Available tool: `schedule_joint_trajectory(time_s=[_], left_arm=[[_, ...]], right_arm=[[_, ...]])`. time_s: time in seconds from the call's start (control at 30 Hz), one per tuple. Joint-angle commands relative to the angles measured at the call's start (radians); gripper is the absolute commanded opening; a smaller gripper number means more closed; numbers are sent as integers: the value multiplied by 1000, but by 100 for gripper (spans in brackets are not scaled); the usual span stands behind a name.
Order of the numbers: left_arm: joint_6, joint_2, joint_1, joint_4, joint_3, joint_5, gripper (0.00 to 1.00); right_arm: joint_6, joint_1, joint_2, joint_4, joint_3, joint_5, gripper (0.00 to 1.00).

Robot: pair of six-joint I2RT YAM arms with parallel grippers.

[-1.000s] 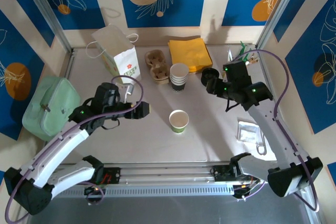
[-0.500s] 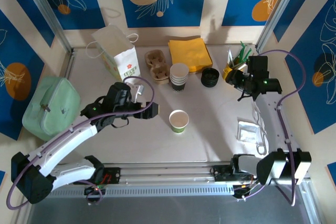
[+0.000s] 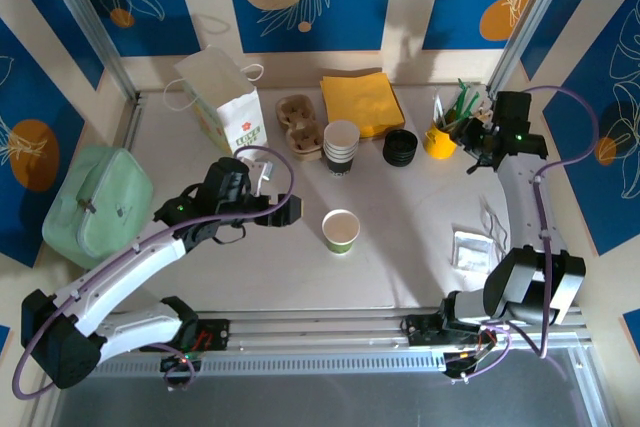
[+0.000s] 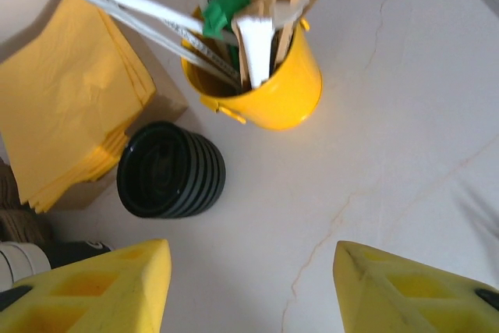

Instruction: Pack the takeout coffee

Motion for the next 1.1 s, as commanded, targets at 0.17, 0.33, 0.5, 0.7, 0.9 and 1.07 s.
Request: schedule_joint_trajectory(time_s=[0.17, 0.33, 0.5, 0.7, 0.9, 1.07], left_arm=[[-2, -18, -7, 7, -26, -27, 98], [0, -5, -9, 12, -25, -22, 98], [-8, 3, -10, 28, -29, -17, 98], [-7, -4, -9, 14, -31, -22, 98], [-2, -17, -8, -1, -30, -34, 98], [-2, -7, -8, -6, -17, -34, 98]], right_arm=[[7, 0, -4, 22, -20, -53, 55], [35, 43, 8, 47, -56, -71, 55], [65, 124, 54, 85, -69, -36, 54], [94, 183, 165, 117, -31, -3, 51], [105, 211, 280, 140, 23, 35, 50], [102, 216, 374, 145, 81, 37, 49]])
